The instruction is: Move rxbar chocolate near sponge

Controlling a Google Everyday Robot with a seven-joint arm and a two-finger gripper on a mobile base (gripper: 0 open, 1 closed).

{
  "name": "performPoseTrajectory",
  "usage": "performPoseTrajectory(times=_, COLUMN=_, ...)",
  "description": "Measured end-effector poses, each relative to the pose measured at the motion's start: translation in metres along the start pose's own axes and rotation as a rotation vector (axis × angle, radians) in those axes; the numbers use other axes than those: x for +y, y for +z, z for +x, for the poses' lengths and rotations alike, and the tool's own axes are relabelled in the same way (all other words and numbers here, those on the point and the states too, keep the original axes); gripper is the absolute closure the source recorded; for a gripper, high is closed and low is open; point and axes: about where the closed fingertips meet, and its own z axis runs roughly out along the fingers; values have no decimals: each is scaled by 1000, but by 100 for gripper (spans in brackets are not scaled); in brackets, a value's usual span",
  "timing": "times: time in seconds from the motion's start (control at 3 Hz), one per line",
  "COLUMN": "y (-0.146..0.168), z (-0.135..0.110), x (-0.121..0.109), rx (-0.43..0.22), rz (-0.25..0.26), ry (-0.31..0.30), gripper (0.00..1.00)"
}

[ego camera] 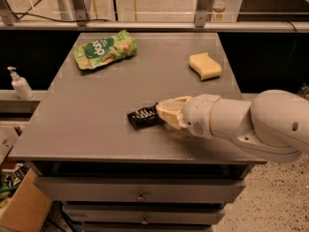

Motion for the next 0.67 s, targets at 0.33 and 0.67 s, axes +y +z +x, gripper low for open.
performPoseTrajectory(times=0.33, y=-30, z=9, x=-26, rx=-13, rz=82, ry=45, gripper=100)
performPoseTrajectory(times=0.67, y=-65, z=15, x=-56, rx=-67, rz=175, ry=118, gripper=100)
